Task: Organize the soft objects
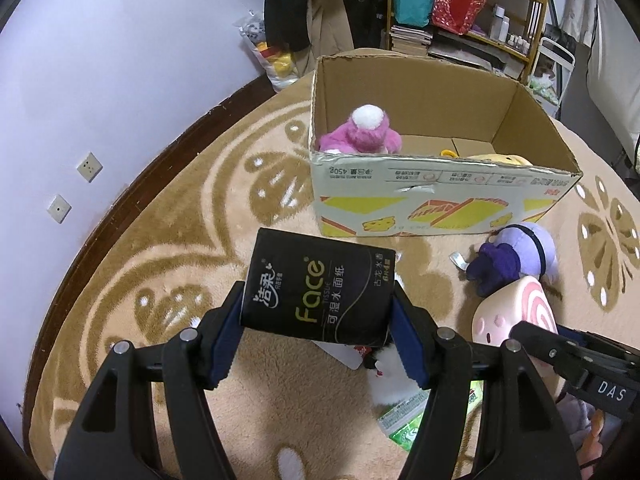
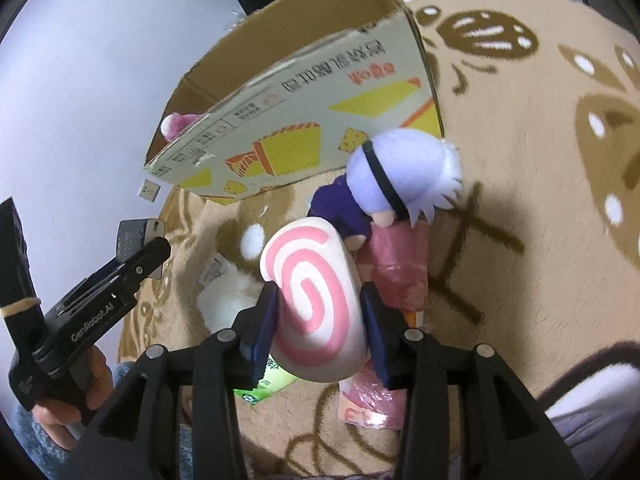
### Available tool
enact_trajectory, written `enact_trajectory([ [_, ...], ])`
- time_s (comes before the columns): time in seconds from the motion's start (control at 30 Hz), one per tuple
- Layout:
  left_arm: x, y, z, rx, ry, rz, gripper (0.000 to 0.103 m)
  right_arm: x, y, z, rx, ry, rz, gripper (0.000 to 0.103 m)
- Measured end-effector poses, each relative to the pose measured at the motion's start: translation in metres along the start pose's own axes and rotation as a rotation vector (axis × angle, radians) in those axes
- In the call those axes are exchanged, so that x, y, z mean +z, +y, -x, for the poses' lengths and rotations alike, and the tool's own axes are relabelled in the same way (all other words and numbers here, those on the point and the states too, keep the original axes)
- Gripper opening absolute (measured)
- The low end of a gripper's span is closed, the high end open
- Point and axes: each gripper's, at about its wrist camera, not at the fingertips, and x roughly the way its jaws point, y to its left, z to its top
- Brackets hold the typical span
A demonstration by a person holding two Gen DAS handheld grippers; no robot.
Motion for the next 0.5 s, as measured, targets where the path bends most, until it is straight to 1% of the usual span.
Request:
enact_trajectory([
  [0.07,0.000,0.000,0.000,0.003,-0.003,-0.003,0.066,-0.001,0.001,-0.004,-0.008,0.022,-0.007,0.061],
  [0.13,-0.001,0.000,0.001,0.004,-0.006,-0.002,0.066,-0.004,0.000,-0.008,-0.020,0.051,-0.012,0.062],
  [0.2,-0.001,0.000,0.002,0.006,-0.011,0.001,0.066,-0.005,0.004,-0.006,-0.041,0.039,0.008,0.060],
  [0.23,0.000,0.000,0.002,0.008,-0.014,0.001,0.066,-0.005,0.006,-0.005,-0.045,0.033,0.020,0.052],
  [0.33,0.000,0.002,0.006,0.016,-0.030,0.008,0.066,-0.006,0.012,-0.005,-0.051,0.040,0.042,0.043],
  [0.4,0.000,0.002,0.011,0.026,-0.053,0.012,0.066,-0.007,0.013,-0.004,-0.057,0.041,0.041,0.041],
  [0.5,0.001,0.003,0.019,0.039,-0.093,0.015,0.066,-0.006,0.014,0.007,-0.056,0.007,0.038,0.041],
])
